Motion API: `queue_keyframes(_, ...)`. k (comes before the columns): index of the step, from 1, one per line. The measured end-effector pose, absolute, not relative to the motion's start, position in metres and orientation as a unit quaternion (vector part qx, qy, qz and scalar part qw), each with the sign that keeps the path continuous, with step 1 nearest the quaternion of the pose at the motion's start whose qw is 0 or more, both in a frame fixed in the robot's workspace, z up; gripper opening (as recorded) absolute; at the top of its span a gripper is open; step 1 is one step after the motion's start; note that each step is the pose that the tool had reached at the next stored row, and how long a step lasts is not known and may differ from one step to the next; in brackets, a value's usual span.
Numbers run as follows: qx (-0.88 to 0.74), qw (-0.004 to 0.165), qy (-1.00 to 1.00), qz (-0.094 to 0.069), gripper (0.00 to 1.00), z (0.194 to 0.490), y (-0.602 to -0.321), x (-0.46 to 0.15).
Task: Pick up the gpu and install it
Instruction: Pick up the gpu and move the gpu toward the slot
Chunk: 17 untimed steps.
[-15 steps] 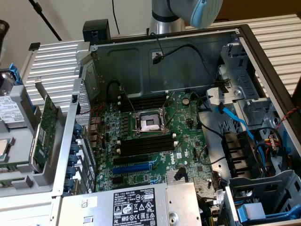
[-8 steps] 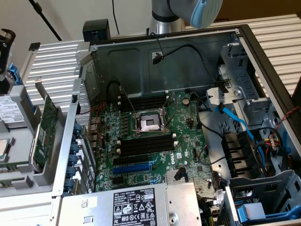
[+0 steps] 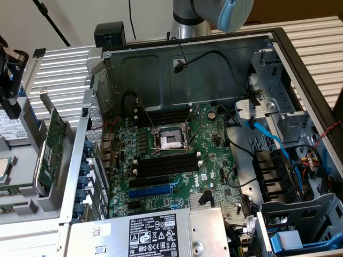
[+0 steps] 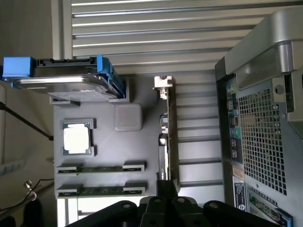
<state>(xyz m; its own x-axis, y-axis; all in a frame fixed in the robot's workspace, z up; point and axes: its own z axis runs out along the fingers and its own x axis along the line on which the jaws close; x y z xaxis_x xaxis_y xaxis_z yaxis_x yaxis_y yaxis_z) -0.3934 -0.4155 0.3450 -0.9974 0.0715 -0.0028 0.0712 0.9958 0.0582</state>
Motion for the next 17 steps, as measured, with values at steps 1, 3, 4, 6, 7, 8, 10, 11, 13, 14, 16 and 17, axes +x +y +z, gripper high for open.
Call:
queue_keyframes(1,0.036,0.002,0.999,0.03,0.11,0.342,-0.416,-0.393)
queue_keyframes(3,0.036,0.002,0.999,0.031,0.11,0.339,-0.416,-0.393)
queue_keyframes(4,0.036,0.002,0.999,0.032,0.11,0.337,-0.416,-0.393)
queue_keyframes(6,0.036,0.002,0.999,0.032,0.11,0.335,-0.416,-0.393)
queue_keyframes(7,0.036,0.002,0.999,0.033,0.11,0.334,-0.416,-0.393)
queue_keyframes(8,0.036,0.002,0.999,0.033,0.17,0.332,-0.416,-0.393)
queue_keyframes(10,0.036,0.002,0.999,0.033,0.24,0.33,-0.416,-0.393)
queue_keyframes(11,0.036,0.002,0.999,0.034,0.24,0.329,-0.416,-0.393)
queue_keyframes(13,0.036,0.002,0.999,0.034,0.31,0.324,-0.416,-0.393)
queue_keyframes(14,0.036,0.002,0.999,0.034,0.31,0.322,-0.416,-0.393)
queue_keyframes(16,0.036,0.002,0.999,0.034,0.31,0.318,-0.416,-0.393)
queue_keyframes(17,0.036,0.002,0.999,0.035,0.31,0.316,-0.416,-0.393)
